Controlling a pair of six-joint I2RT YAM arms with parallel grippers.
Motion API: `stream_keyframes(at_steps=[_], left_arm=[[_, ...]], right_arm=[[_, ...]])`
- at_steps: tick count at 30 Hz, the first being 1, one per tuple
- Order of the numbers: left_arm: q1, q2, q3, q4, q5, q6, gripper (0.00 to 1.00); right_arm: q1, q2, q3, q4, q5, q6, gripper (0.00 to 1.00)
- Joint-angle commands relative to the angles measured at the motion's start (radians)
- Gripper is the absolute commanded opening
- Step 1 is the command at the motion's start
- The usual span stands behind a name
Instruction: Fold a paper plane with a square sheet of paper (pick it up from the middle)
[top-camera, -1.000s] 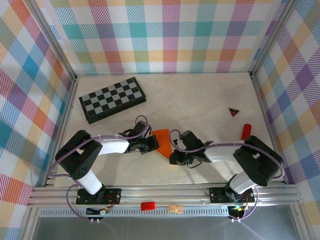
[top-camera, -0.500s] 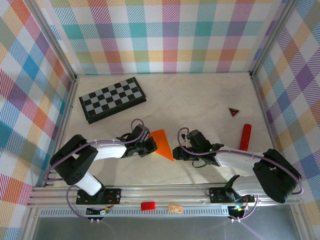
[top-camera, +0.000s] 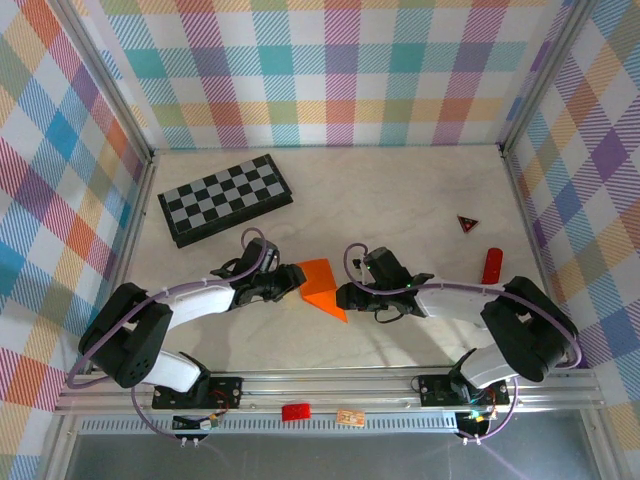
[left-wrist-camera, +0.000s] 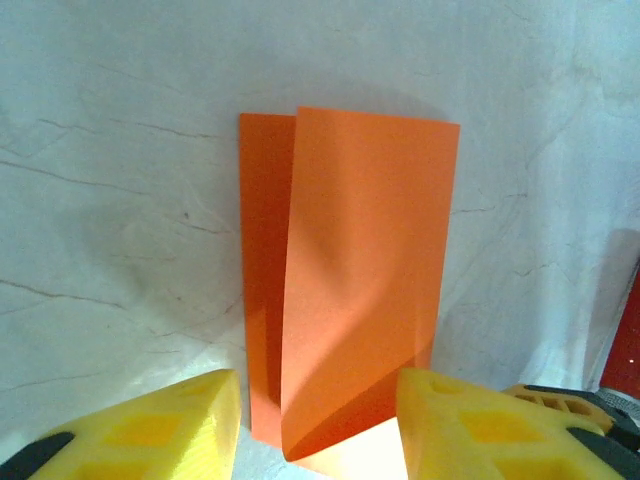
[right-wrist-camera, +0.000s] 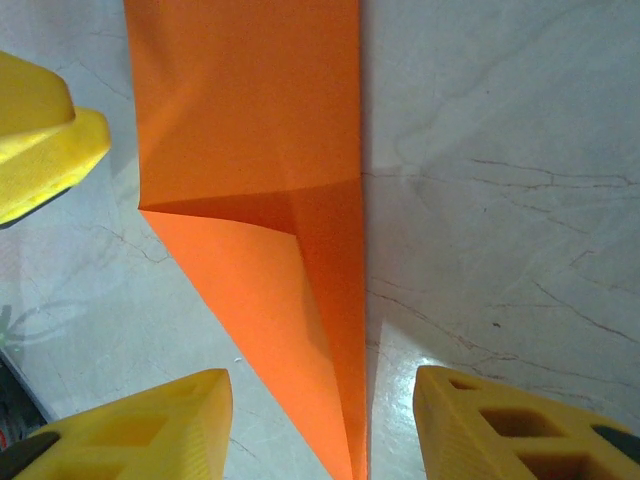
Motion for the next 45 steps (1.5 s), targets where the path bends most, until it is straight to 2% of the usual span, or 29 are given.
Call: stream_keyframes(at_steps=[1,11,28,41,45], left_arm=[[0.020,-0.001,-0.023,0.044,0.082,-0.012,0.46],[0.044,0.069,-0.019,0.134,0.176,-0.030,0.43],[0.053,0.077,0.002,0.077,0.161,0.004,0.45],[0.054,0.154,0.034,0.191,0.278,-0.003,0.30],[0.063,0.166,0.034,0.222,0.314,-0.003,0.30]], right_arm=[[-0.016,0.027,0.033,0.036,-0.058,0.017,0.50],[-0.038,0.043,0.026,0.046,-0.069,0.034,0.46],[-0.047,0.054,0.001,0.085,-0.073,0.047,0.46],[-0.056,0.068,-0.009,0.095,-0.073,0.057,0.46],[-0.059,0.085,-0.006,0.088,-0.063,0.066,0.40]])
